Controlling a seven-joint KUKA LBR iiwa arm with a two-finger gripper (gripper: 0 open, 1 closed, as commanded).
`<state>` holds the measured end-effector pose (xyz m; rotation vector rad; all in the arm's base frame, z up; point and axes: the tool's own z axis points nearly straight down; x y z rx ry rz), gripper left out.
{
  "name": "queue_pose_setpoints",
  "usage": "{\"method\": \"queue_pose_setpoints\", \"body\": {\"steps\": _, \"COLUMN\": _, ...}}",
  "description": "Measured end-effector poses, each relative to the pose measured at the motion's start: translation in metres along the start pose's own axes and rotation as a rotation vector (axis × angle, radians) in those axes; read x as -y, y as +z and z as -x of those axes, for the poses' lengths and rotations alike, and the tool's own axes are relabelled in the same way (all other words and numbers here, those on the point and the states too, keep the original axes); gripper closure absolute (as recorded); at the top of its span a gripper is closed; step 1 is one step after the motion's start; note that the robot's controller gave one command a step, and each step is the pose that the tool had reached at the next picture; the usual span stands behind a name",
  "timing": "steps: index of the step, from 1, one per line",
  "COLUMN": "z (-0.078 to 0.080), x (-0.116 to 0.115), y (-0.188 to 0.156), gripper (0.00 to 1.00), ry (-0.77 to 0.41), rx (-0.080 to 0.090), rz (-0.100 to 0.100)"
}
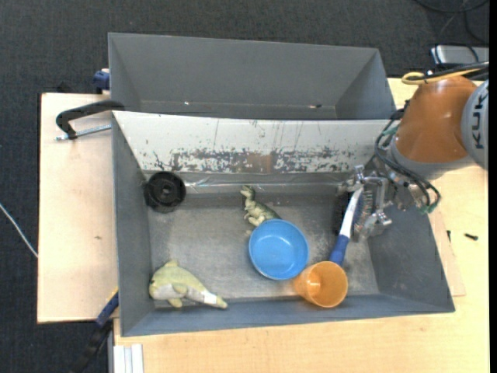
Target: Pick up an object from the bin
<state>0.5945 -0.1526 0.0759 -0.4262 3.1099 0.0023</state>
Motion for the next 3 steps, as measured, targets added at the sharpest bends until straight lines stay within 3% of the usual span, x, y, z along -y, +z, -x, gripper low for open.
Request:
{"method": "queue_pose_setpoints", "body": {"steps": 1, "z": 0.0, "x": 0.002, "y": -0.004, "gripper": 1.0, "ry": 0.0, "rx": 0.003, "rz": -0.004}}
{"method": "queue_pose_setpoints", "body": {"steps": 3, "z": -0.013, "x": -0.017, "y": -0.221, "gripper": 1.0, "ry": -0.037, "rx": 0.011, "rz": -0.008}}
